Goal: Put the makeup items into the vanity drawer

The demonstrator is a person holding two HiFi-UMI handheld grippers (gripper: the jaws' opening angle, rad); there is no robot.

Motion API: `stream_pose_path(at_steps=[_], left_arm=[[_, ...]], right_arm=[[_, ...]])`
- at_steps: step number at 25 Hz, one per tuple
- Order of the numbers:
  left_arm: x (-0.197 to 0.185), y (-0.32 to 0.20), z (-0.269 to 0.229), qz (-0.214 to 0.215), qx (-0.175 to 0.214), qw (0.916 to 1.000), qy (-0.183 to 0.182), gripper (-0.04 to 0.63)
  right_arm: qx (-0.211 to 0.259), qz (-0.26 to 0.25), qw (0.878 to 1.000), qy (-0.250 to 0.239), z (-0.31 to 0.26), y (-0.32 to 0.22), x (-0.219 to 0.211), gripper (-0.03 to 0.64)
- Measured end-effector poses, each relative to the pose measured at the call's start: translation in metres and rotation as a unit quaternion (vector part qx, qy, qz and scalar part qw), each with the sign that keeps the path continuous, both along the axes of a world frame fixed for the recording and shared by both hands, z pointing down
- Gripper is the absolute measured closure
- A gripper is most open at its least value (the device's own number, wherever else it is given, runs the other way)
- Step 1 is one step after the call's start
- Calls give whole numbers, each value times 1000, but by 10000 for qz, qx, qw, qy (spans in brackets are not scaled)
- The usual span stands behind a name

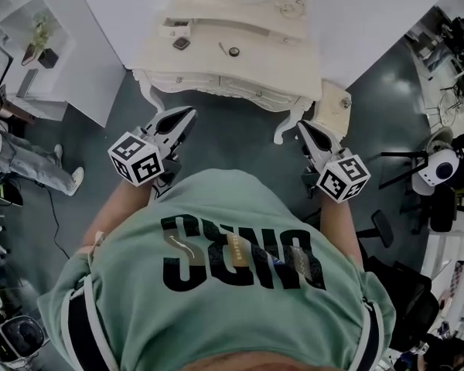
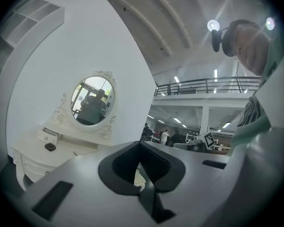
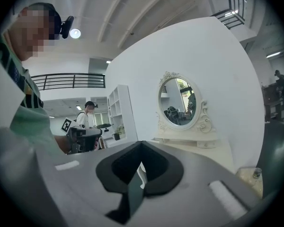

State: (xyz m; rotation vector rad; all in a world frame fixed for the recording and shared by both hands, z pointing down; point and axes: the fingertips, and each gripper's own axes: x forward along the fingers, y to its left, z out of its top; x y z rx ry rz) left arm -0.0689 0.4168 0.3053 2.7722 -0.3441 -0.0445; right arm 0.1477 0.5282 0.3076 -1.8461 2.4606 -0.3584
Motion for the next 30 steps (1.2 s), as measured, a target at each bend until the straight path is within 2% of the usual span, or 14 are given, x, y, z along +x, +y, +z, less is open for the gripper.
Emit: stream_pose_path(at_steps=[5,11,18,25,30], left_arm=[[7,-7,6,27,-79,9999,-89,592],[5,-55,19,110,-239,9996,31,592],[5,-166,24,584,-330,9974,252,592],[-16,-285,5,997,-118,9948,168,592],[-20,-337,3,1110,-213,9933,252,592]], right_arm=[[-81,17,9999,-135,14,-4,7,609],[-176,139,9997,-87,22,-46,4,607],[-219,509,9984,113,11,-144,-14,607],[-27,778,9969,149,-17,-256,-45,607],[-266,820,9961,209,-8,-305,-61,607]])
